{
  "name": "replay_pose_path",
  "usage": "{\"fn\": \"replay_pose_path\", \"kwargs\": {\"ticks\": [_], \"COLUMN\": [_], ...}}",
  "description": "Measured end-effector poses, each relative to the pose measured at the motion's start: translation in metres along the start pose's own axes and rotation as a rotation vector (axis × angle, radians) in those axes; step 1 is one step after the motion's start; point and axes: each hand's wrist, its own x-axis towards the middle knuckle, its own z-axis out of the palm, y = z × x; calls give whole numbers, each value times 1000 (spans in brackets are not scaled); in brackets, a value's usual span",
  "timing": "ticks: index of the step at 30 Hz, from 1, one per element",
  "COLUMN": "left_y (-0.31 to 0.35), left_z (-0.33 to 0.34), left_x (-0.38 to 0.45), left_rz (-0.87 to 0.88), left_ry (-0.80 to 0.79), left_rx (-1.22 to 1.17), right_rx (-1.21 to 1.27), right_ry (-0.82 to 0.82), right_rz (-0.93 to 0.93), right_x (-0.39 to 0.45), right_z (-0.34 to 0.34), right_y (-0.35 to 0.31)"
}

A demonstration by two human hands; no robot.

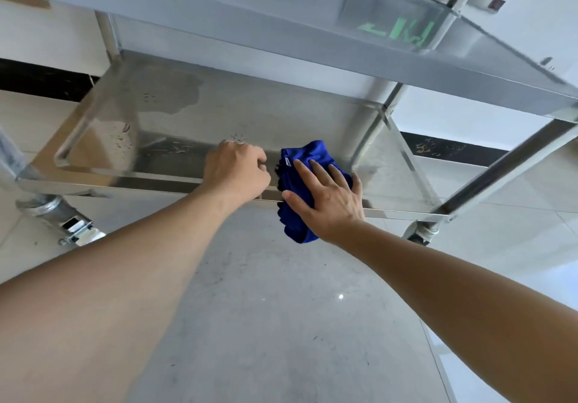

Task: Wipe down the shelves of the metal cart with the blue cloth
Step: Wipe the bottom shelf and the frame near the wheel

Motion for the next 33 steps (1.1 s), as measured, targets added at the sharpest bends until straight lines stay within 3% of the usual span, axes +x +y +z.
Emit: {"fn": "replay_pose_path", "kwargs": {"ticks": [3,10,21,33], "left_y": [-25,-29,-30,-22], "left_z": [-4,0,7,3], "left_x": [-1,-2,4,-1], "left_rz": [-40,-21,2,31], "left_ry": [96,138,131,89], "left_rx": [17,0,176,268], "right_rx": [25,49,65,78], "right_ry": [-53,-145,-63,-37], "right_rz": [0,44,158,114], "right_x": [23,83,192,270], "right_z": [-1,-4,8,17], "right_y": [-6,-2,-6,-49]}}
